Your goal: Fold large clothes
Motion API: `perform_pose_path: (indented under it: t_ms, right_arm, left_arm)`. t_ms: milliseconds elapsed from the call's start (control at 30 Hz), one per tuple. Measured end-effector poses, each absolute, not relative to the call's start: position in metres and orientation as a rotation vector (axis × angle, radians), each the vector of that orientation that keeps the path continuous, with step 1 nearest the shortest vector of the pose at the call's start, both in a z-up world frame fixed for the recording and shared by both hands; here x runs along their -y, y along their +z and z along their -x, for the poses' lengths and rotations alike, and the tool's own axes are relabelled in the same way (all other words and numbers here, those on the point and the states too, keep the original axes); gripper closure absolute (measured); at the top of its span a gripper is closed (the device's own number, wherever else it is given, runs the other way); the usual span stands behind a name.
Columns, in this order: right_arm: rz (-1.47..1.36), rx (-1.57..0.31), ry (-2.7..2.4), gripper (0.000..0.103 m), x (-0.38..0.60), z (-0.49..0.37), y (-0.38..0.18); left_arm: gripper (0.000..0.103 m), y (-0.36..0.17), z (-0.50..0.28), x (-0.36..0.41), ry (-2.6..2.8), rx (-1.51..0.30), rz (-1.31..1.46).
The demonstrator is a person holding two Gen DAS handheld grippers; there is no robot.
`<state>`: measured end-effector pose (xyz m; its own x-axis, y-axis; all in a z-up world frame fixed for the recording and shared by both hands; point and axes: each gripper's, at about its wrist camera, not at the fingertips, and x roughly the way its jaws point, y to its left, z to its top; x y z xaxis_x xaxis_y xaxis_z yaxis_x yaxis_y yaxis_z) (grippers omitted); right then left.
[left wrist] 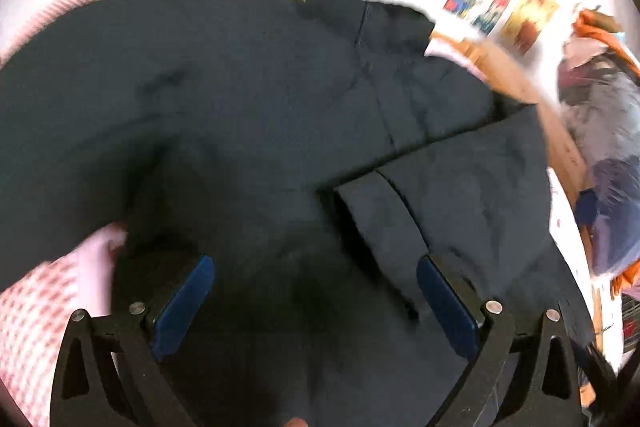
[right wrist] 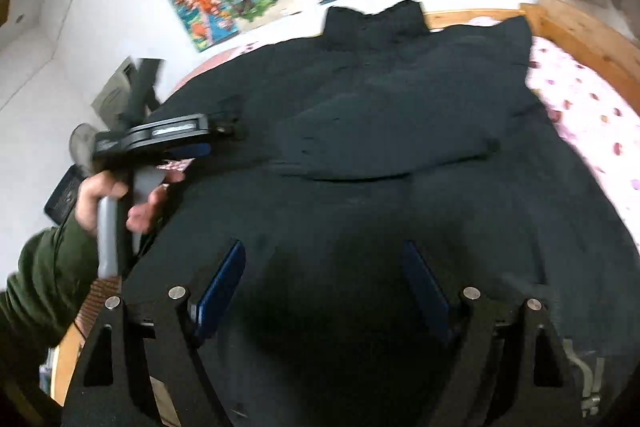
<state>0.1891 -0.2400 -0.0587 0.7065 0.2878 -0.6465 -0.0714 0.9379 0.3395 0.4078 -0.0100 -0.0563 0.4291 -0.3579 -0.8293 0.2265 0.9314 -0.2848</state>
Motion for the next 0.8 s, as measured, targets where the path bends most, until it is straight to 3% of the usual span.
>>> perform_pose_path:
  t_ms: [100, 167, 200, 233, 267, 300, 367, 600, 800]
  right_arm:
    - [-0.334, -0.726, 0.152, 0.026, 0.264, -0.184, -0.059]
    - [-0.338, -0.715, 0.131, 0.026, 0.276, -0.185, -0.060]
    - [-0.335, -0.711, 0.114, 0.026, 0.285, -0.185, -0.060]
    - [-0.330, -0.712, 0.099, 0.026, 0.288, -0.192, -0.060]
    - [-0.325, -0.712, 0.089, 0.026, 0.290, -0.198, -0.060]
    - [-0.319, -0.706, 0.071, 0.026, 0.299, -0.203, -0.058]
    - [-0.309, -0.696, 0.054, 0.026, 0.311, -0.212, -0.057]
    - [-0.323, -0.633, -0.028, 0.026, 0.349, -0.294, -0.021]
    - [-0.251, -0.640, -0.030, 0.026, 0.344, -0.397, -0.026]
  left_arm:
    - [0.011, -0.075, -0.448, 0.032, -0.359, -1.152, 0.153]
    - [0.041, -0.087, -0.460, 0.045, -0.375, -1.205, 0.156]
    - [0.051, -0.090, -0.462, 0.048, -0.373, -1.216, 0.155]
    - [0.074, -0.091, -0.462, 0.054, -0.380, -1.219, 0.150]
    - [0.088, -0.088, -0.460, 0.059, -0.374, -1.208, 0.121]
    - [0.094, -0.082, -0.456, 0.064, -0.340, -1.176, 0.069]
    - [0.099, -0.071, -0.448, 0.067, -0.316, -1.109, 0.005]
    - [0.099, 0.021, -0.423, 0.038, -0.080, -0.711, -0.048]
    - [0.099, 0.000, -0.440, -0.004, 0.068, -0.794, -0.079]
